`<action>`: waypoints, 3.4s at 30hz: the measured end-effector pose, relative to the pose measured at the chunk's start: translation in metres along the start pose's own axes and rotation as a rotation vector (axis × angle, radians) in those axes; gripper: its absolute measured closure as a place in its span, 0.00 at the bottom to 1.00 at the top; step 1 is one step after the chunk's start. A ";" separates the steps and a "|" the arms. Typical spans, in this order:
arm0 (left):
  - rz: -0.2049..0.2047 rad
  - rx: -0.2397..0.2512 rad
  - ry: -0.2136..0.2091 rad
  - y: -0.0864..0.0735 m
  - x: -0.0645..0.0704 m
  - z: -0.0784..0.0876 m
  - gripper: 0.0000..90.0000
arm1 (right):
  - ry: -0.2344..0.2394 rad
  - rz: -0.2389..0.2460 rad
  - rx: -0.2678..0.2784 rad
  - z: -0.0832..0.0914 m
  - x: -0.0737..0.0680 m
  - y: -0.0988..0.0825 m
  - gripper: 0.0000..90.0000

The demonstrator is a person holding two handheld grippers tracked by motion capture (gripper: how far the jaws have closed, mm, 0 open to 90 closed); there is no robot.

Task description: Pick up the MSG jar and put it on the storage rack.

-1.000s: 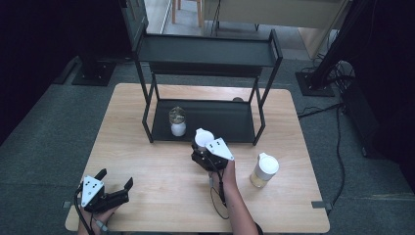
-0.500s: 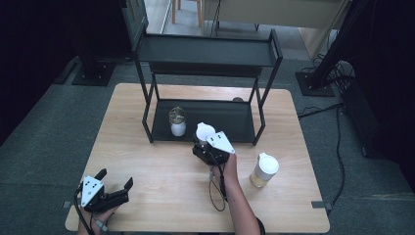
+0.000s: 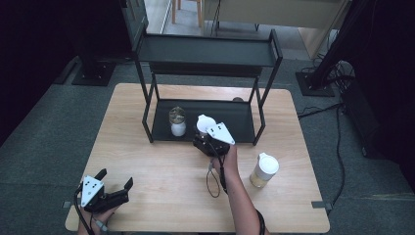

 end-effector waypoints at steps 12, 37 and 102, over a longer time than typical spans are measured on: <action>-0.002 0.001 -0.002 0.000 0.000 0.000 0.01 | -0.012 -0.010 -0.003 -0.013 0.008 0.008 0.34; 0.001 0.004 -0.012 0.000 0.001 0.000 0.01 | -0.051 -0.026 -0.025 -0.054 0.023 0.014 0.34; -0.012 0.001 -0.006 0.000 0.002 0.000 0.01 | -0.037 -0.088 -0.021 -0.044 0.021 -0.011 0.00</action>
Point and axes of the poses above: each handheld gripper's, and its own axes: z roughly backward along the jaws, y roughly out of its top, x roughly to its right, the point moved 10 cm from there along -z, roughly forward along the jaws, and after that the axes turned 5 degrees about z, right-handed, at the moved point
